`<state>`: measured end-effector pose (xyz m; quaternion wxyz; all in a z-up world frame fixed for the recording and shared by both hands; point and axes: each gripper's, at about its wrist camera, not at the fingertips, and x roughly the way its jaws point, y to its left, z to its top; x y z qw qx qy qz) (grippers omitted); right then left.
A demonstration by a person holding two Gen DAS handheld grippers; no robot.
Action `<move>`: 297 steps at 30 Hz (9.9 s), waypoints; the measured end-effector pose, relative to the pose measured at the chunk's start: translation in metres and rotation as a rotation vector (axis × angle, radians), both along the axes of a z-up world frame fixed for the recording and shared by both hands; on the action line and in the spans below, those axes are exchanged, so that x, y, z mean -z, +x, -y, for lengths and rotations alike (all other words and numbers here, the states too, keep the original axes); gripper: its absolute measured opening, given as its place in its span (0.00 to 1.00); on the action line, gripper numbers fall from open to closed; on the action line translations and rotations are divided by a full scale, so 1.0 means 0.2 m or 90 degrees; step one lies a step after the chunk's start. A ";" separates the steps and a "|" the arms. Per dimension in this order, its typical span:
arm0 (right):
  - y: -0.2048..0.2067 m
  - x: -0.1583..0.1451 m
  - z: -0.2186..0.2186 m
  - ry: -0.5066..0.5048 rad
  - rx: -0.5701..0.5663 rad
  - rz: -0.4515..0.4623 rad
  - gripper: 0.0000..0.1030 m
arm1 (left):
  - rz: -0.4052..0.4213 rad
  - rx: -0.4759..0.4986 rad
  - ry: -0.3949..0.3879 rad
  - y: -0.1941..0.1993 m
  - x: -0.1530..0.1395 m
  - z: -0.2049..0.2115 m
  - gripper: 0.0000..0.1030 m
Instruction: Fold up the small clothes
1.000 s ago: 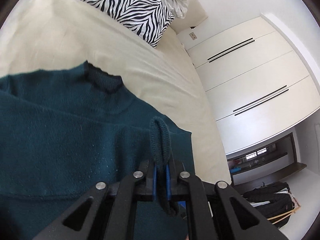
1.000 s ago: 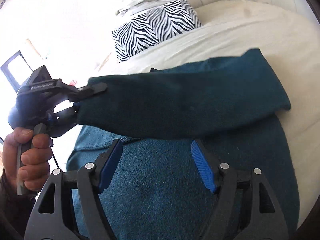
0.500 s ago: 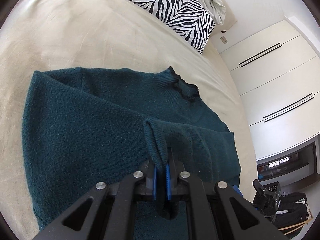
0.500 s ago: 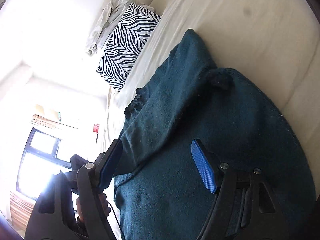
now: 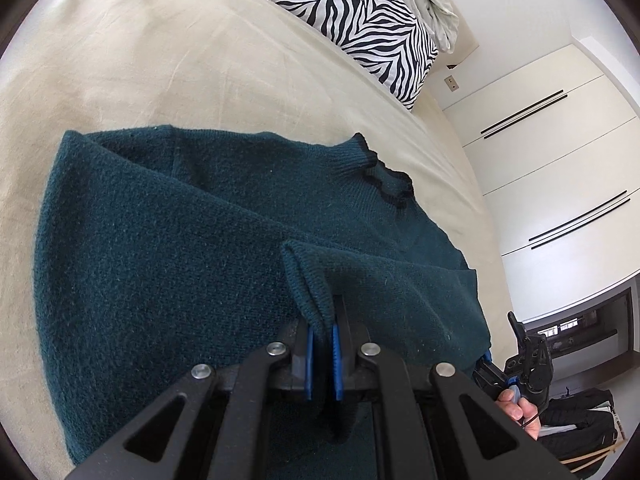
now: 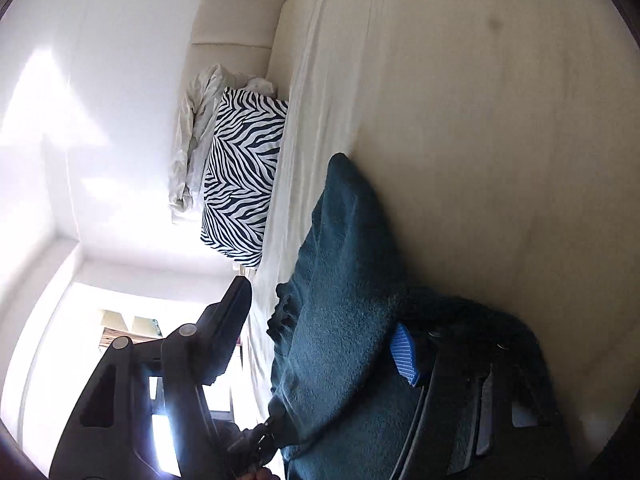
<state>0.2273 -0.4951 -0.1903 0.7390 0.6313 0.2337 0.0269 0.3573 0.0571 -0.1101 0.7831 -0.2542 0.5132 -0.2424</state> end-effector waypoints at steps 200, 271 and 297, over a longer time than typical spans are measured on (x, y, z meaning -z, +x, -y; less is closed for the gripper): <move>0.38 -0.36 0.08 -0.355 -0.127 -0.164 0.64 | 0.030 -0.172 -0.084 -0.23 -0.08 -0.46 0.61; -0.39 -0.26 -0.11 -0.450 -0.271 -0.205 0.05 | 0.074 -0.128 0.071 -0.67 0.02 -0.43 0.07; -0.03 -0.66 -0.41 -0.427 -0.285 -0.036 0.58 | 0.204 -0.100 0.217 -0.56 -0.41 -0.19 0.44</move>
